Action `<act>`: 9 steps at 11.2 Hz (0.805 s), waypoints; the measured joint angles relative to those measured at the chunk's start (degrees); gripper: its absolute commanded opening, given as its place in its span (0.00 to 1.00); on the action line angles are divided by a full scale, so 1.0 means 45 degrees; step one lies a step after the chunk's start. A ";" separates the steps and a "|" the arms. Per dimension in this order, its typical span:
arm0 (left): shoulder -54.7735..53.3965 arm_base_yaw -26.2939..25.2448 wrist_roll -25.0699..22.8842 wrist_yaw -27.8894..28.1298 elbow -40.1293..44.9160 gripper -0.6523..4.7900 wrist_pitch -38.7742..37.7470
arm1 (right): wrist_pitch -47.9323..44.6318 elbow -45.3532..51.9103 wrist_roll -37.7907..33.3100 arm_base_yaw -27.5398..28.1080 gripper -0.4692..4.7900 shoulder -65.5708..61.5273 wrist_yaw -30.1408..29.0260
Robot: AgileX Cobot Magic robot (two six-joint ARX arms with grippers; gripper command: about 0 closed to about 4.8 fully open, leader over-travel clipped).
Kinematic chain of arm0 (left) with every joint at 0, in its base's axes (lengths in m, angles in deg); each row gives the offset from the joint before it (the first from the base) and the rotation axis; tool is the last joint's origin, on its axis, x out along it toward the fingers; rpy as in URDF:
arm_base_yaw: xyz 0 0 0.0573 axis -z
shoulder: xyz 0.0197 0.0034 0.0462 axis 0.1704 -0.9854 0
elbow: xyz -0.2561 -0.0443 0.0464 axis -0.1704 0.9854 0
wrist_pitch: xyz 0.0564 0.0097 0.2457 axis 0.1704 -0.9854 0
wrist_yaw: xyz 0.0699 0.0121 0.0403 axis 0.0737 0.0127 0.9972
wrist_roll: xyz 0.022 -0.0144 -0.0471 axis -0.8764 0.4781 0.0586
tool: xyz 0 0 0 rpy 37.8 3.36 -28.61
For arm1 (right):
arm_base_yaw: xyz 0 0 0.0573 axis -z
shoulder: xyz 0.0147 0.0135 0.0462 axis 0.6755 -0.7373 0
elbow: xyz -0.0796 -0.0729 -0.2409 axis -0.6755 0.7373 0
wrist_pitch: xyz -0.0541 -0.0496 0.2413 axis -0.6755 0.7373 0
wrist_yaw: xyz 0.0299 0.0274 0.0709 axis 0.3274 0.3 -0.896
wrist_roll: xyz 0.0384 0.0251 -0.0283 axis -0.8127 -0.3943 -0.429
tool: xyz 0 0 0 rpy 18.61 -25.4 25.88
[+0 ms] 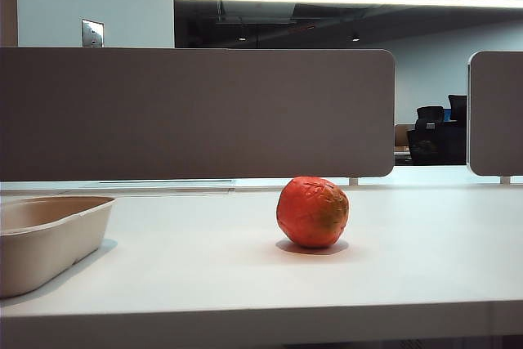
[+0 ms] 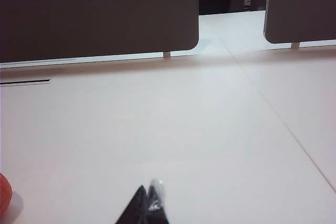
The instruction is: Pick up the orange and place it into the paper lunchbox.
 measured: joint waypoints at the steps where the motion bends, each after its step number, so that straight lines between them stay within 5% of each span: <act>1: 0.0000 0.0000 -0.0005 0.0000 -0.0005 0.11 0.0005 | 0.0000 0.0000 0.0000 0.0058 0.09 0.0000 0.0068; 9: 0.0000 0.0000 0.0874 0.0053 -0.0617 0.11 0.0019 | 0.0724 -0.1336 -0.0398 0.0631 0.09 -0.0029 -0.0947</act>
